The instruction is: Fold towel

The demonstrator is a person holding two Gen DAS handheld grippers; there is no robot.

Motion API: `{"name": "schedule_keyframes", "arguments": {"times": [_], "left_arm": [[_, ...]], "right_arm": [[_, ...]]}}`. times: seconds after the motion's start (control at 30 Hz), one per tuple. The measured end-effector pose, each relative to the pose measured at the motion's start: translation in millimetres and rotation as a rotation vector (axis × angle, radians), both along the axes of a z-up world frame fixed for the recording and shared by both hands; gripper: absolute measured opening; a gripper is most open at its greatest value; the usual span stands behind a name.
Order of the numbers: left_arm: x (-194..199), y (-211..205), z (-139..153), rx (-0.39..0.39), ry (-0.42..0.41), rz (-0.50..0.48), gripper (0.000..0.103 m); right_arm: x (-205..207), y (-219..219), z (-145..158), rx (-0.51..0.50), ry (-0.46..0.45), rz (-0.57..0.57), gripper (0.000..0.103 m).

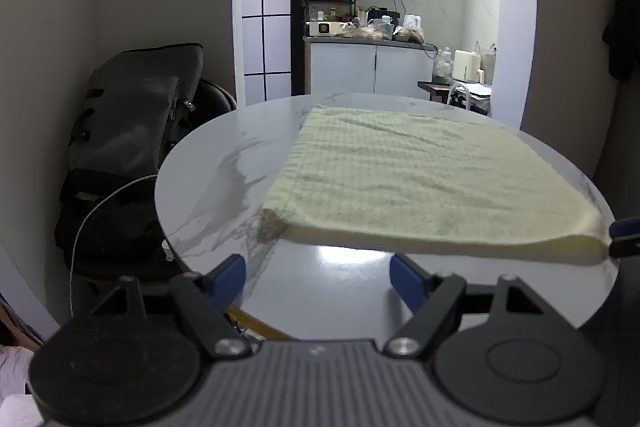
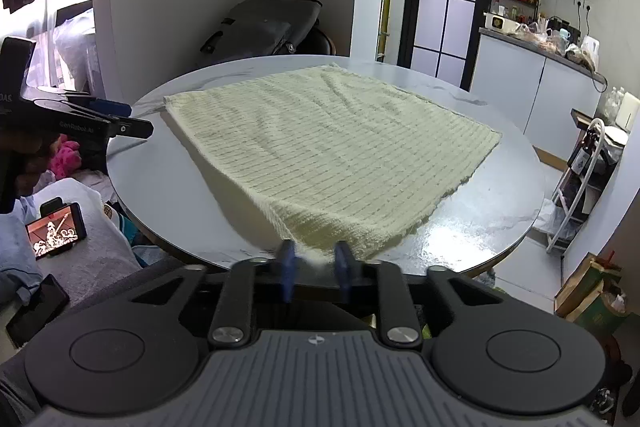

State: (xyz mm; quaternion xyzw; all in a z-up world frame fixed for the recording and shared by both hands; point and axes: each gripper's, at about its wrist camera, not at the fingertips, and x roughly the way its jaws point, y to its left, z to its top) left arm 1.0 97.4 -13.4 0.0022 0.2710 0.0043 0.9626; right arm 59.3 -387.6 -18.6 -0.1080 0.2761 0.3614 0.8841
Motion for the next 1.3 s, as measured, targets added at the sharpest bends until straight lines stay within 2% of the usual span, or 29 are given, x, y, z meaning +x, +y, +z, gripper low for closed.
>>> {"name": "schedule_keyframes", "arguments": {"times": [0.47,1.03,1.3], "left_arm": [[6,3,7,-0.022,-0.037,0.009,0.082],[24,23,8,-0.08,-0.007,0.018,0.083],[35,30,10,-0.089,-0.005,0.023,0.083]], "right_arm": [[1,5,17,-0.014,-0.083,-0.014,0.004],[45,42,54,-0.029,-0.136,0.006,0.004],[62,55,61,-0.016,-0.152,0.021,0.004]]}}
